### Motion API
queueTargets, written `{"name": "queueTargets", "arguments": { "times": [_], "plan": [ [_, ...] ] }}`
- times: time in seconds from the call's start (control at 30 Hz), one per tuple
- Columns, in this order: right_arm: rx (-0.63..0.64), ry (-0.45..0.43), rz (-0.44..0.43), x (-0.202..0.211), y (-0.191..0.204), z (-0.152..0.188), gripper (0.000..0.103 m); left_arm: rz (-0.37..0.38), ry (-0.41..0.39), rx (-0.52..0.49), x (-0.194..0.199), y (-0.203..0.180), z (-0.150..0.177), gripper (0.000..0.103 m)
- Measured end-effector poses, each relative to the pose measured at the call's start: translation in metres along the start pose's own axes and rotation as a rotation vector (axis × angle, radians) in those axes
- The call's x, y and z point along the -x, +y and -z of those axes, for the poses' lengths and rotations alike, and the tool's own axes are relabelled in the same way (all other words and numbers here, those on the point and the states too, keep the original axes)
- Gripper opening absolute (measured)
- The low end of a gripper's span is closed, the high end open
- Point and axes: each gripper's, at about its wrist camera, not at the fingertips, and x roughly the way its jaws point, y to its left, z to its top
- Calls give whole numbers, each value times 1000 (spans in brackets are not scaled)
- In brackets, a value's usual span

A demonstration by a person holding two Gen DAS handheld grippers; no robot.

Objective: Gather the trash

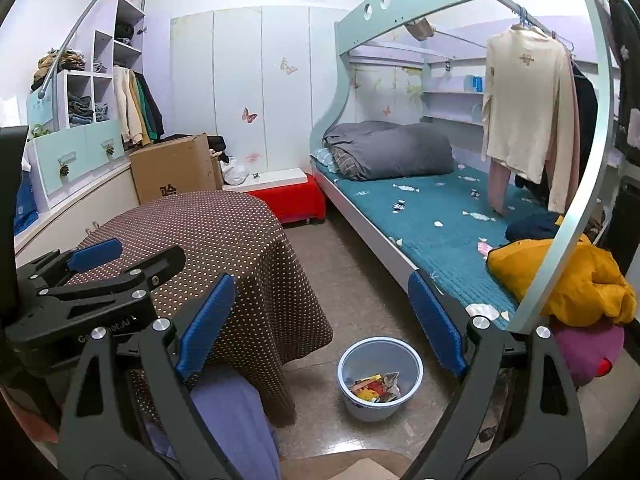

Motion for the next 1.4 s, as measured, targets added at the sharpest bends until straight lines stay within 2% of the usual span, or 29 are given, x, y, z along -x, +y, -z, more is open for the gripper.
{"name": "queueTargets", "arguments": {
  "times": [0.3, 0.6, 1.4],
  "plan": [
    [21, -16, 7, 3, 7, -2, 87, -18, -8, 13, 6, 6, -1, 86],
    [26, -13, -13, 4, 9, -5, 87, -5, -7, 41, 11, 12, 1, 86],
    [35, -6, -15, 3, 13, -5, 87, -27, 1, 46, 13, 16, 1, 87]
  ]
}}
